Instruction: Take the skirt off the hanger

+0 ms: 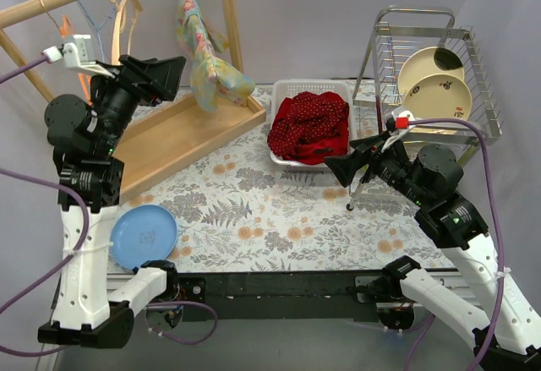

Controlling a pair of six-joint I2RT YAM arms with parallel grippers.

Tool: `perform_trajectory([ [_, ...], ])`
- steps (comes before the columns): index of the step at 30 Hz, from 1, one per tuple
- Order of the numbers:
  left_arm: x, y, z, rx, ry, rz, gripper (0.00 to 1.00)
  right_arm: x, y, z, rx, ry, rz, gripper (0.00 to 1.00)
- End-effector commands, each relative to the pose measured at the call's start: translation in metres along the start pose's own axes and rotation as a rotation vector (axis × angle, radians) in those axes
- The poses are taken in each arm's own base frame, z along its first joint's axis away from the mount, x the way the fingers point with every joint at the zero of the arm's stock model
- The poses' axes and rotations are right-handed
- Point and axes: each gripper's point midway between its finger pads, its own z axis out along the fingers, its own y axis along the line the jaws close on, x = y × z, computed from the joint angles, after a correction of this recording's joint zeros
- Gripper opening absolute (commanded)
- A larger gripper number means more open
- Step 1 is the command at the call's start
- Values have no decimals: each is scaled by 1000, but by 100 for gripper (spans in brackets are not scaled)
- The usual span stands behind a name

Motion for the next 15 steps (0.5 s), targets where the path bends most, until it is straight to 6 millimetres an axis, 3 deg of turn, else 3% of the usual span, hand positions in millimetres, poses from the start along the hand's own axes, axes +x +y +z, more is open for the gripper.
perform_trajectory([
  [1,57,28,29,-30,202,-88,83,-16,14,-8,-48,-12,6,98],
  [4,63,47,43,-83,203,-64,82,-19,17,-11,-63,-22,-4,98],
  [5,74,62,54,-120,227,-68,81,-20,20,-13,-76,-24,-4,98],
  [6,68,60,61,-116,223,-64,80,-20,22,-13,-85,-23,-4,98],
  [7,73,67,69,-128,241,-67,79,-20,24,-14,-95,-25,-6,98],
  [8,91,81,81,-151,292,-84,76,-19,26,-14,-110,-21,-8,98],
  [15,117,105,123,-138,328,-99,58,-21,29,-17,-131,-35,-22,97],
])
